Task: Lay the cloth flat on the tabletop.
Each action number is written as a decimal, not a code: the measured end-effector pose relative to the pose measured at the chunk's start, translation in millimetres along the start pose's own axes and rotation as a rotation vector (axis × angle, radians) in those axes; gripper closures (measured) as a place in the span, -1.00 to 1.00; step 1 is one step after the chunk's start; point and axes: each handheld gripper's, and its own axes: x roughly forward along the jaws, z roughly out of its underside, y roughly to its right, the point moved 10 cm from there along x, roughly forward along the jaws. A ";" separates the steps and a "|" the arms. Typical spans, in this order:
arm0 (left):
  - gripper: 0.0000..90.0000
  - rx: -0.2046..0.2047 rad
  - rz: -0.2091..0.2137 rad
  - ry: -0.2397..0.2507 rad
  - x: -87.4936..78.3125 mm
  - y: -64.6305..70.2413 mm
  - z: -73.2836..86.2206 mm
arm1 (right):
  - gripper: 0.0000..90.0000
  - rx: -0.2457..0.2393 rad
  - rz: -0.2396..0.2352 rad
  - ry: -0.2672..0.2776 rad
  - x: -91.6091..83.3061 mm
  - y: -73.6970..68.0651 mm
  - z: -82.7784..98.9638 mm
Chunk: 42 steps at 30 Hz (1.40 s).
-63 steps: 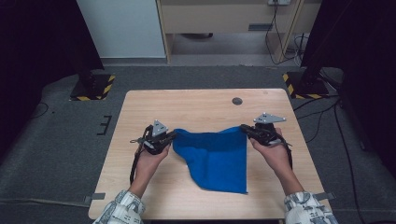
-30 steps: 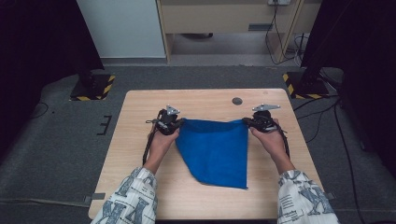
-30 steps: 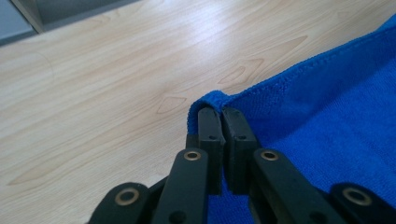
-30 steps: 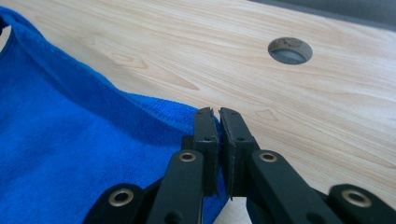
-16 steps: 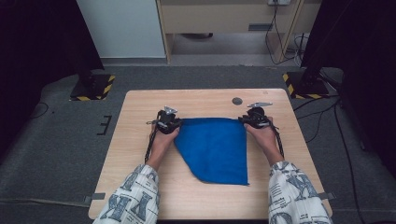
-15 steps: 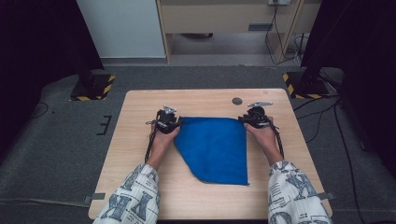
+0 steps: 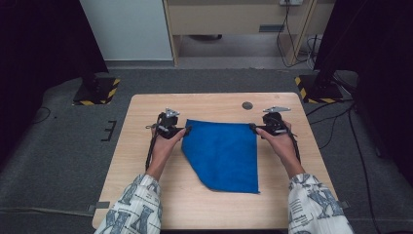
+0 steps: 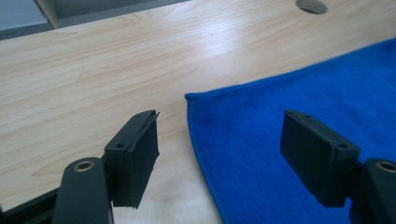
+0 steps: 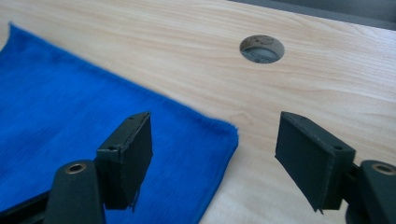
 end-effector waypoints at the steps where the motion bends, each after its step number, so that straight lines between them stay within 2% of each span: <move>1: -0.46 0.005 0.004 0.002 -4.5 1.8 2.5 | -0.41 -0.002 -0.006 0.001 -3.4 -2.8 2.2; 3: -0.52 0.009 0.007 0.001 -8.9 3.5 5.6 | -0.40 -0.006 -0.008 0.005 -6.7 -5.3 4.8; 4: -0.54 0.016 0.009 0.002 -17.6 6.3 12.2 | -0.34 -0.018 -0.017 0.007 -14.4 -12.7 12.2; 7: -0.57 0.011 0.025 0.019 -29.6 8.9 20.5 | -0.20 -0.034 -0.046 0.012 -24.3 -25.0 23.7; 9: -0.60 0.015 0.036 0.015 -34.6 10.5 27.7 | -0.01 -0.044 -0.071 0.010 -30.5 -33.8 34.3; 11: -0.62 0.029 0.039 0.017 -39.4 11.0 33.9 | 0.10 -0.061 -0.094 0.006 -36.0 -41.5 45.9; 15: -0.62 0.033 0.060 0.029 -46.1 14.4 45.4 | 0.23 -0.076 -0.138 -0.001 -46.1 -53.0 67.0; 18: -0.62 0.033 0.063 0.023 -50.6 14.3 52.5 | 0.24 -0.098 -0.144 -0.024 -51.2 -57.9 82.7; 20: -0.62 0.054 0.045 0.016 -53.8 13.0 55.1 | 0.23 -0.120 -0.138 -0.045 -52.8 -60.7 91.8; 23: -0.62 0.058 0.040 0.018 -57.8 12.5 58.1 | 0.23 -0.133 -0.139 -0.060 -54.4 -63.8 99.9; 24: -0.62 0.063 0.048 0.010 -60.6 13.5 62.2 | 0.22 -0.165 -0.128 -0.077 -55.1 -66.5 107.3; 27: -0.62 0.068 0.048 -0.008 -64.7 13.3 72.6 | 0.21 -0.197 -0.120 -0.091 -55.0 -70.0 113.4; 32: -0.62 0.059 0.046 -0.016 -67.7 10.3 79.0 | 0.19 -0.200 -0.109 -0.099 -55.7 -70.3 113.7; 33: -0.62 0.041 0.041 -0.008 -68.5 8.3 77.8 | 0.20 -0.214 -0.104 -0.099 -56.0 -70.1 113.5; 34: -0.62 0.041 0.041 -0.008 -68.5 8.3 77.8 | 0.20 -0.214 -0.104 -0.099 -56.0 -70.1 113.5; 35: -0.62 0.025 0.049 -0.004 -68.7 8.7 77.2 | 0.20 -0.234 -0.080 -0.115 -57.3 -65.1 113.5; 36: -0.62 0.025 0.049 -0.004 -68.7 8.7 77.2 | 0.20 -0.232 -0.074 -0.114 -57.4 -62.3 113.3; 39: -0.61 0.026 0.065 -0.007 -68.9 13.4 77.0 | 0.20 -0.189 -0.072 -0.115 -58.4 -53.0 114.1; 42: -0.60 0.030 0.077 -0.012 -68.4 16.7 77.1 | 0.19 -0.186 -0.047 -0.121 -59.7 -41.3 113.6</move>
